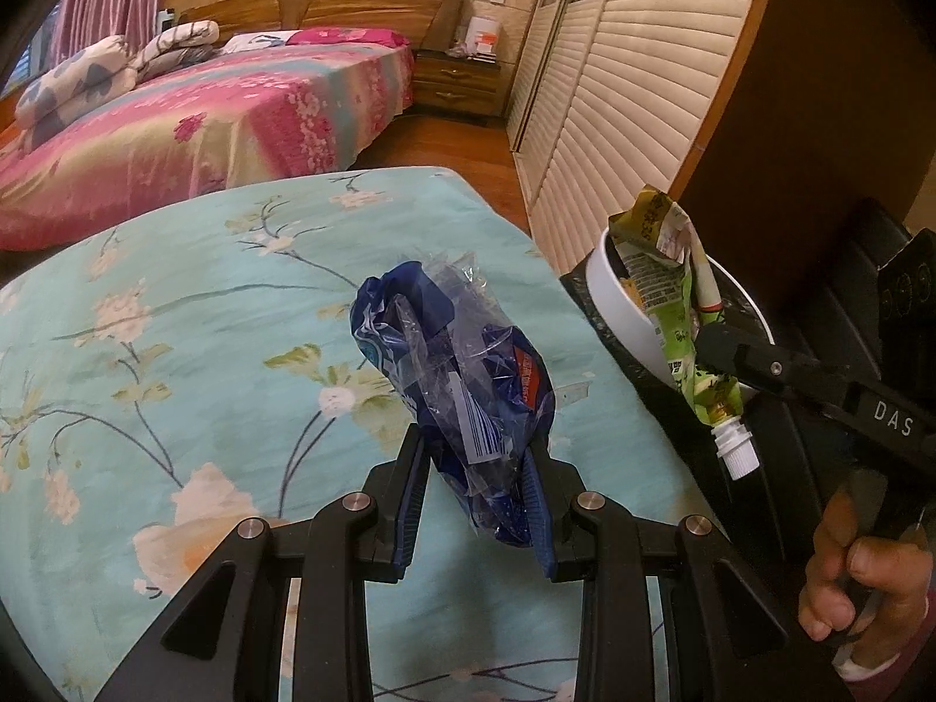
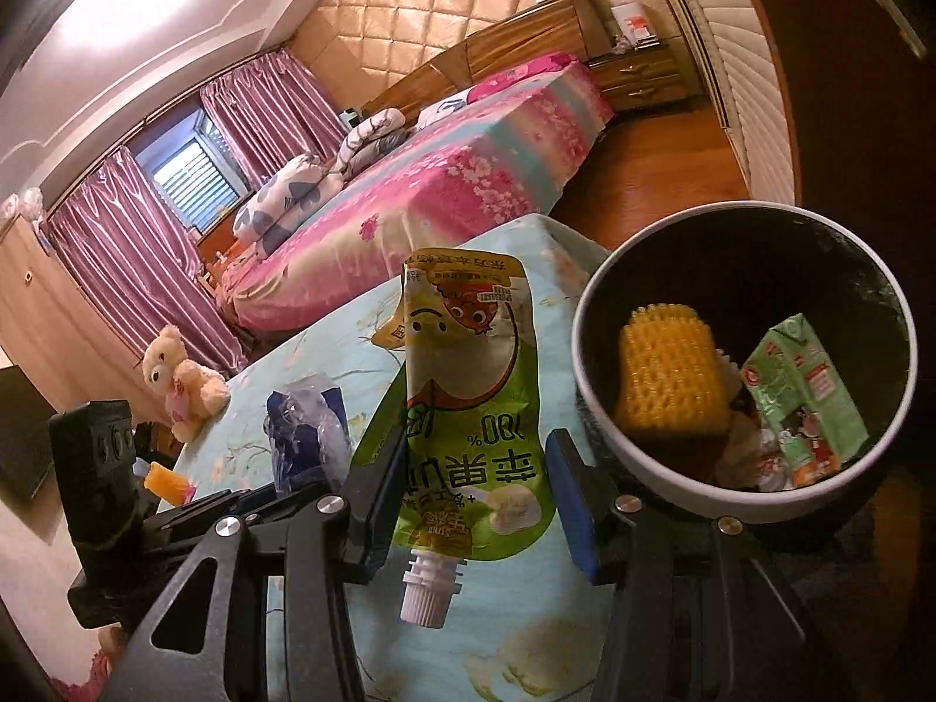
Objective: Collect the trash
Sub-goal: 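Carry the blue bag and green pouch over the bin with both tools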
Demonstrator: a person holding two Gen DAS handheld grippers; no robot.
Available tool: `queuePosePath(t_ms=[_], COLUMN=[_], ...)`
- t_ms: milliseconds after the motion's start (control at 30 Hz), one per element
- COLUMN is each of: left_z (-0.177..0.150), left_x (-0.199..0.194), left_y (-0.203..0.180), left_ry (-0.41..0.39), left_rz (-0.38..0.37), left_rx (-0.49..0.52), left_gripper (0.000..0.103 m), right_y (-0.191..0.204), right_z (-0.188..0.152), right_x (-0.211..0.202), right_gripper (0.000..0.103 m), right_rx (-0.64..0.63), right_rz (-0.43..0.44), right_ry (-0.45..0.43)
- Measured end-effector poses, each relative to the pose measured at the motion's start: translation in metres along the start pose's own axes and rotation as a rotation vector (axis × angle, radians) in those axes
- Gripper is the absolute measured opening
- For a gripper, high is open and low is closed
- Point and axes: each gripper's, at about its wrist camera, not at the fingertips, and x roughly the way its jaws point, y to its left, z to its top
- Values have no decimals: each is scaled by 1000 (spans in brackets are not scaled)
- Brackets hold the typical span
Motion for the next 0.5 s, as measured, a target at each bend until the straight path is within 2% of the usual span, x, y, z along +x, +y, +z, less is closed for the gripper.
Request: queuePosePath(t_ms=[500], left_z=[7], left_x=[5], left_y=[-31], left_ry=[10], left_rz=[-20], left_rx=[73], left_gripper=[29], right_y=[-24], right_z=[-3], right_x=[-22], right_gripper=[48], right_rx=[40], right_rz=[-24], right_ry=[-29])
